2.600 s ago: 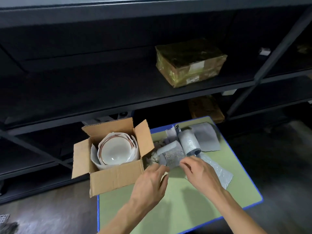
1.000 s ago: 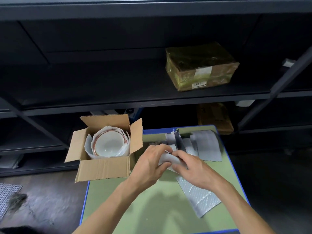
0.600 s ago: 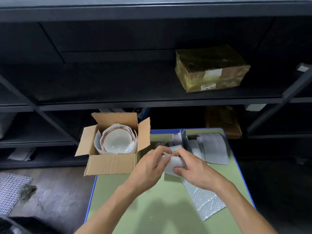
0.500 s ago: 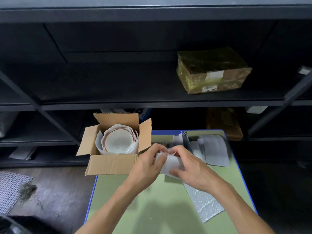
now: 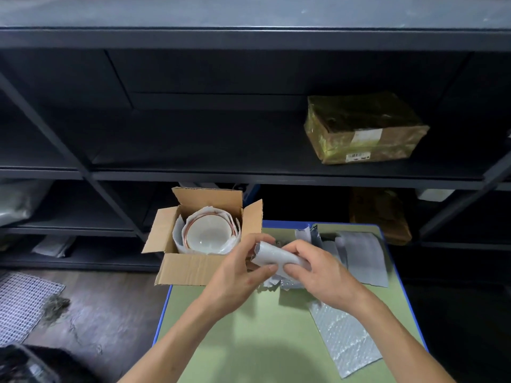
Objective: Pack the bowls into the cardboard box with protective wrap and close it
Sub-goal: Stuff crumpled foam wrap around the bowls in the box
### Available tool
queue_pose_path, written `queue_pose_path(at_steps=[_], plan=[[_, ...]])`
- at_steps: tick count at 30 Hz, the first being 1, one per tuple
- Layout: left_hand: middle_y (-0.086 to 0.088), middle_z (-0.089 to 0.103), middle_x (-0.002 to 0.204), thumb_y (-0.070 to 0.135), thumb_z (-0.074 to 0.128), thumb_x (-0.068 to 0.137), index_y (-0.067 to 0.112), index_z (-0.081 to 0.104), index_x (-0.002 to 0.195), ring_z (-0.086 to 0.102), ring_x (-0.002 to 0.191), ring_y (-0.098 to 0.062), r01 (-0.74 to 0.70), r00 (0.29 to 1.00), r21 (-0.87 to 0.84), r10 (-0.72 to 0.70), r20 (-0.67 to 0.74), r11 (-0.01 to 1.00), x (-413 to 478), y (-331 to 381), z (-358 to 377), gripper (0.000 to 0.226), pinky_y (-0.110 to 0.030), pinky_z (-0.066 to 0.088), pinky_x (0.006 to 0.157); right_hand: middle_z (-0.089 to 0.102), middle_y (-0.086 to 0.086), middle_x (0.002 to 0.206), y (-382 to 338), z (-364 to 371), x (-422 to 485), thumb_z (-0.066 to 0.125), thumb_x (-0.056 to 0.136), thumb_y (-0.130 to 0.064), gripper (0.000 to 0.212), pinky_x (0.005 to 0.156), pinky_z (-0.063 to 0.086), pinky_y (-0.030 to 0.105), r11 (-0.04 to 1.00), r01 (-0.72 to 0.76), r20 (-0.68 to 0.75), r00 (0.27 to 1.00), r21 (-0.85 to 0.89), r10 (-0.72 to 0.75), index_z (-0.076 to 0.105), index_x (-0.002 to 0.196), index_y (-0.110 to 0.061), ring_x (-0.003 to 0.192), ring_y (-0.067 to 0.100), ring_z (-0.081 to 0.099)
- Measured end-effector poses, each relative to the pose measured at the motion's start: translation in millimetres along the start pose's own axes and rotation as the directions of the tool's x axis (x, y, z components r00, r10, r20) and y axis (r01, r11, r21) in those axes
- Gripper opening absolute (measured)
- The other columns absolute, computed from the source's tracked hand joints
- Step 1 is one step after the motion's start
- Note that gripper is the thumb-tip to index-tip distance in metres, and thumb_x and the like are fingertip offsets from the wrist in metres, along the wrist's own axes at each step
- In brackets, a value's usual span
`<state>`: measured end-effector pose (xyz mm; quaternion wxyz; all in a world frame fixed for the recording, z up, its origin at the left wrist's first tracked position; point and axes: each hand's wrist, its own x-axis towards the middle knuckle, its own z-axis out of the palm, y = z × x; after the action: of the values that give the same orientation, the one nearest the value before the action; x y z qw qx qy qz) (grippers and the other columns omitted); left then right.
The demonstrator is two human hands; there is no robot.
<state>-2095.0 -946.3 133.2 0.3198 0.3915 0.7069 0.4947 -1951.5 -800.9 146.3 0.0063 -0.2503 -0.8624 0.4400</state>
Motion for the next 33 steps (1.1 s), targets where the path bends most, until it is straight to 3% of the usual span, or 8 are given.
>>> queue_pose_path(at_steps=[5,8,12,16,19,23,27,33], plan=[[-0.003,0.060,0.083,0.019,0.071,0.092,0.009,0.056,0.098,0.057,0.063,-0.006,-0.020,1.000,0.004,0.020,-0.016,1.000,-2.3,4.0,-4.4,0.019,-0.017,0.042,0.060,0.054,-0.019,0.105,-5.4,4.0,4.0,0.051,0.102,-0.027,0.018,0.084,0.044,0.025,0.998,0.046,0.048,0.998,0.031,-0.047,0.059,0.115,-0.037,0.095,-0.003,0.055],[0.005,0.045,0.068,0.039,0.068,0.091,0.010,0.050,0.083,0.042,0.059,-0.008,0.025,0.995,0.070,-0.018,-0.097,0.997,-3.1,-1.5,-7.9,0.036,-0.023,0.035,0.056,0.049,-0.026,0.123,-13.6,5.9,2.6,0.062,0.095,-0.039,0.041,0.096,0.043,0.020,0.997,0.074,-0.017,0.997,-0.010,-0.074,0.045,0.131,-0.047,0.117,-0.005,0.048],[0.000,0.044,0.066,0.065,0.060,0.083,0.002,0.047,0.083,0.040,0.061,-0.012,0.084,0.982,0.088,-0.067,-0.179,0.993,-6.2,-3.8,-19.0,0.064,-0.035,0.036,0.056,0.059,-0.027,0.111,-31.1,15.6,7.0,0.070,0.086,-0.035,0.036,0.087,0.048,0.026,0.975,0.162,-0.077,0.981,-0.150,-0.175,0.048,0.114,-0.041,0.105,-0.005,0.055],[0.012,0.061,0.074,0.043,0.069,0.091,0.025,0.059,0.101,0.058,0.069,-0.008,0.058,0.986,-0.025,-0.061,-0.153,0.998,-14.0,1.1,-36.7,0.023,-0.024,0.047,0.061,0.066,-0.020,0.089,-48.1,18.9,18.9,0.060,0.096,-0.041,0.008,0.074,0.051,0.028,0.985,0.149,-0.046,0.987,-0.082,-0.153,0.059,0.102,-0.036,0.083,0.002,0.062],[0.015,0.065,0.077,0.028,0.072,0.091,0.024,0.062,0.106,0.060,0.069,-0.002,0.024,0.996,-0.070,-0.030,-0.080,0.997,-17.0,-0.9,-55.7,0.019,-0.016,0.044,0.062,0.061,-0.020,0.094,-57.3,24.4,29.2,0.055,0.099,-0.041,0.014,0.079,0.049,0.026,0.993,0.112,-0.008,0.994,-0.028,-0.112,0.065,0.105,-0.034,0.090,0.001,0.059],[-0.008,0.065,0.073,0.043,0.068,0.091,0.012,0.062,0.087,0.061,0.062,-0.008,0.080,0.983,0.048,-0.071,-0.167,0.996,-14.1,-11.4,-80.8,0.032,-0.027,0.044,0.059,0.054,-0.031,0.116,-72.0,40.6,40.3,0.063,0.092,-0.048,0.035,0.092,0.045,0.019,0.995,0.100,-0.005,0.995,-0.030,-0.100,0.051,0.125,-0.045,0.112,-0.010,0.049],[-0.013,0.066,0.074,0.071,0.055,0.086,0.003,0.061,0.088,0.063,0.059,-0.005,0.165,0.974,0.038,-0.157,-0.164,0.986,-12.1,-24.0,-104.6,0.068,-0.030,0.044,0.056,0.055,-0.027,0.110,-93.6,57.5,50.5,0.073,0.084,-0.041,0.038,0.082,0.048,0.023,0.986,0.128,-0.085,0.987,-0.106,-0.137,0.050,0.114,-0.044,0.103,-0.005,0.053],[-0.004,0.067,0.085,0.058,0.061,0.088,0.029,0.064,0.095,0.065,0.069,-0.016,0.141,0.979,-0.059,-0.148,-0.142,0.988,-15.9,-39.8,-132.0,0.029,-0.030,0.053,0.060,0.066,-0.021,0.101,-104.1,75.5,69.2,0.073,0.085,-0.038,0.026,0.081,0.051,0.029,0.997,0.069,-0.017,0.997,-0.017,-0.069,0.060,0.107,-0.043,0.093,0.002,0.061]])
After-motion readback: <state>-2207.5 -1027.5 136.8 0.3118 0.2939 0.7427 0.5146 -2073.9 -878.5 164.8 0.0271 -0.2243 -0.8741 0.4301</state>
